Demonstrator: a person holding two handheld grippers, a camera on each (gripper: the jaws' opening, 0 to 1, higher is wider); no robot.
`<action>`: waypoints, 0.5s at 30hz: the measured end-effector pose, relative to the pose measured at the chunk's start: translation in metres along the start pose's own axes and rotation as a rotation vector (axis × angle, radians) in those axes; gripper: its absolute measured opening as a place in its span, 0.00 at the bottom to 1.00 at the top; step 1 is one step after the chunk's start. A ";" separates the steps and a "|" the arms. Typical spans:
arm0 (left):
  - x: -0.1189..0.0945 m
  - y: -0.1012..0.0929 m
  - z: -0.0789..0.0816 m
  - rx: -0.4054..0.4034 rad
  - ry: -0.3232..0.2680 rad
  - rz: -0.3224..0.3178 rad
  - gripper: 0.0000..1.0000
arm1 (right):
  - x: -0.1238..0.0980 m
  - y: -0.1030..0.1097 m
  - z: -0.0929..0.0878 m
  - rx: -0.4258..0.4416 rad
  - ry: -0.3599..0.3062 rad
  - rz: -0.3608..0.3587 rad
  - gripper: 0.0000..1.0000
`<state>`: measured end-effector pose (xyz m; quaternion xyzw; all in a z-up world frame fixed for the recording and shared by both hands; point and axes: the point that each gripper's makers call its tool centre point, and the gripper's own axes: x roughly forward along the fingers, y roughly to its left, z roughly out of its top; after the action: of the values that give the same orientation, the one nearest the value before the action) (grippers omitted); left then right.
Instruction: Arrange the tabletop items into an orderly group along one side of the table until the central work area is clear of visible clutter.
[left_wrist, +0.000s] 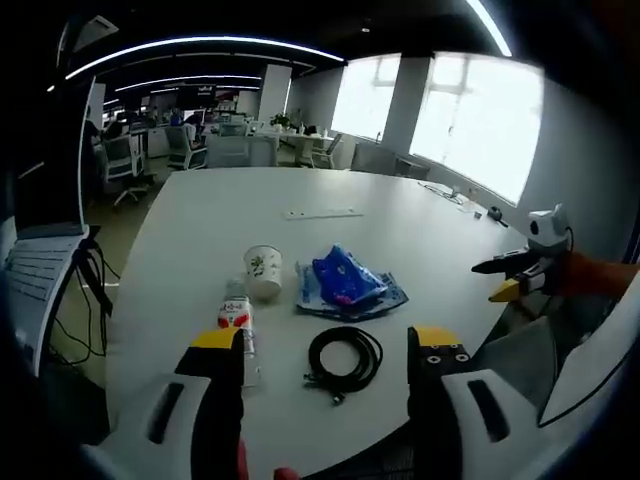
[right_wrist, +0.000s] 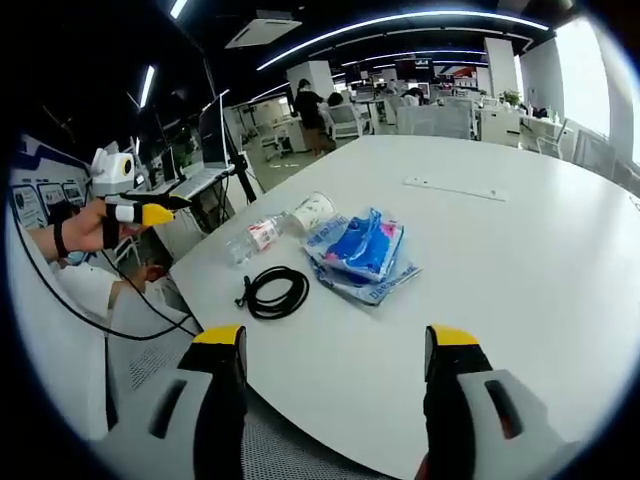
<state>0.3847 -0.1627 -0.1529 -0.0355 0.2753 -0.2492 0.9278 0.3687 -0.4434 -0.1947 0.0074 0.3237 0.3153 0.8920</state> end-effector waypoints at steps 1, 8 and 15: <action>0.000 0.000 0.000 0.000 0.001 0.000 0.67 | 0.000 0.000 -0.001 0.000 0.002 -0.001 0.72; 0.000 -0.001 -0.001 0.001 0.003 -0.002 0.67 | -0.001 0.000 -0.003 0.000 0.006 0.000 0.72; 0.000 -0.001 -0.004 0.003 0.012 -0.002 0.66 | 0.001 0.002 -0.003 0.003 0.002 0.003 0.72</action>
<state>0.3819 -0.1632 -0.1558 -0.0329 0.2807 -0.2506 0.9259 0.3663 -0.4421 -0.1971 0.0089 0.3252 0.3162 0.8912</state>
